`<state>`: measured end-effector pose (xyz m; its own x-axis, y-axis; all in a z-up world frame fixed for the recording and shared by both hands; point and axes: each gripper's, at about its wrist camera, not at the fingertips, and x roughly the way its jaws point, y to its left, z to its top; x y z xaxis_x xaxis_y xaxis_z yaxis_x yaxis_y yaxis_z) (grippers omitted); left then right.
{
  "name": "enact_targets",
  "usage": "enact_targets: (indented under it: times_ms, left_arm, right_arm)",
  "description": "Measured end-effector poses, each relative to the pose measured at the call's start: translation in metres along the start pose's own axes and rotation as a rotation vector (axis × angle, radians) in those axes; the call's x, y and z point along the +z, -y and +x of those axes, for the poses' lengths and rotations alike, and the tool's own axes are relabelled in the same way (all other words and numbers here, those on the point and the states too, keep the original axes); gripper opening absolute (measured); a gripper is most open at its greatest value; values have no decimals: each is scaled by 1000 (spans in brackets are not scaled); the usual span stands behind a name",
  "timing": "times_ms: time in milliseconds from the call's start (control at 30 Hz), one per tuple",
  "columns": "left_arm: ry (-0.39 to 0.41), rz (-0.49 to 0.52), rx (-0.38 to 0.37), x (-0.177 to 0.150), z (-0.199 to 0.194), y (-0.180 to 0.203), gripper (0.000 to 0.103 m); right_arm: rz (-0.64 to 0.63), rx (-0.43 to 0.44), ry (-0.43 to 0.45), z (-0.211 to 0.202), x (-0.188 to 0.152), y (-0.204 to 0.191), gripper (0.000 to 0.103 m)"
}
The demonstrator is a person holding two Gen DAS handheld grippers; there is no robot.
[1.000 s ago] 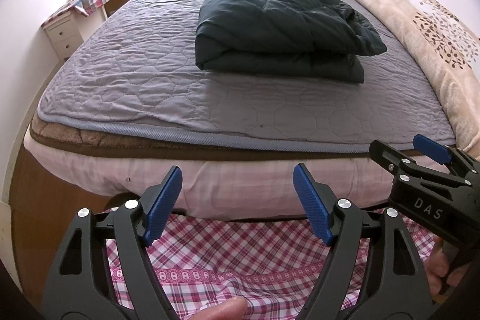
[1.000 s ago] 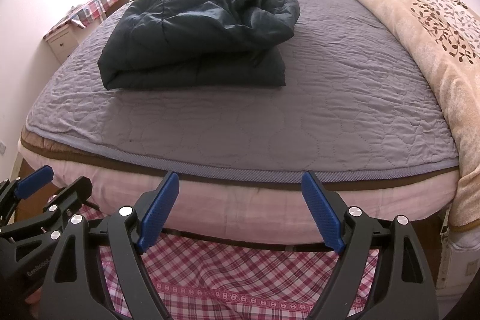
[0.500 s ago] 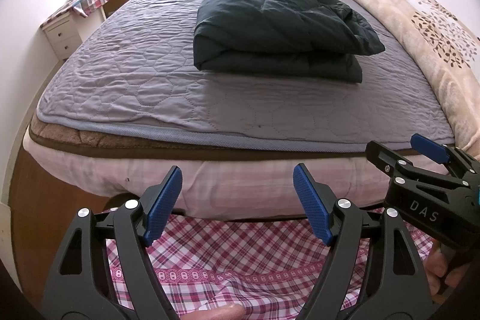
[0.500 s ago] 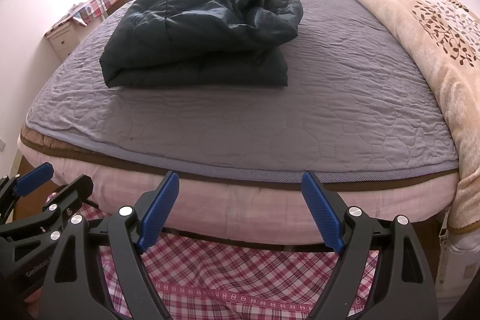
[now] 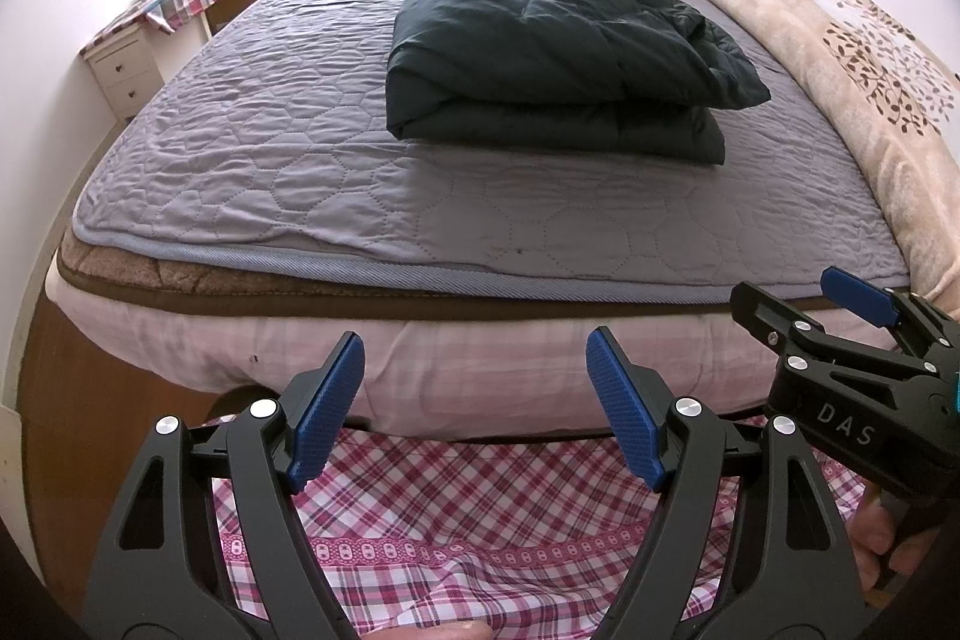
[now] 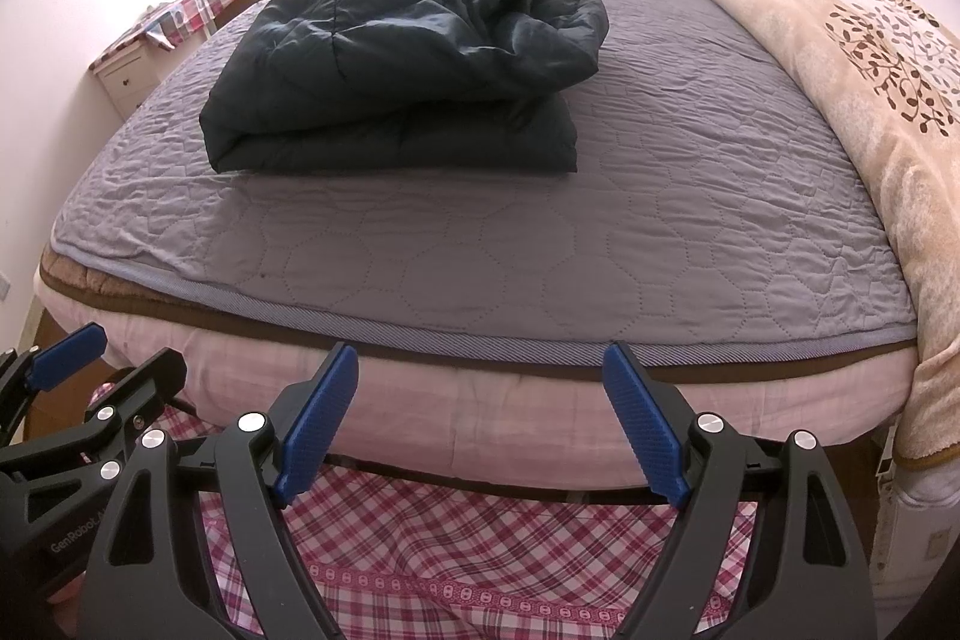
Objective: Fold large clothes
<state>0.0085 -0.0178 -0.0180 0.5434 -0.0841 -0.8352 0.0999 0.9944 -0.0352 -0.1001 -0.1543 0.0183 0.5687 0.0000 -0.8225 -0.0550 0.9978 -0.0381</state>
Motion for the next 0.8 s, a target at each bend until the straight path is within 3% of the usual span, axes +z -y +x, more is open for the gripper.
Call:
enact_targets:
  times_ms: [800]
  left_arm:
    - [-35,1,7,0,8,-2,76]
  right_arm:
    - [3,3,-9,3,-2,1,82]
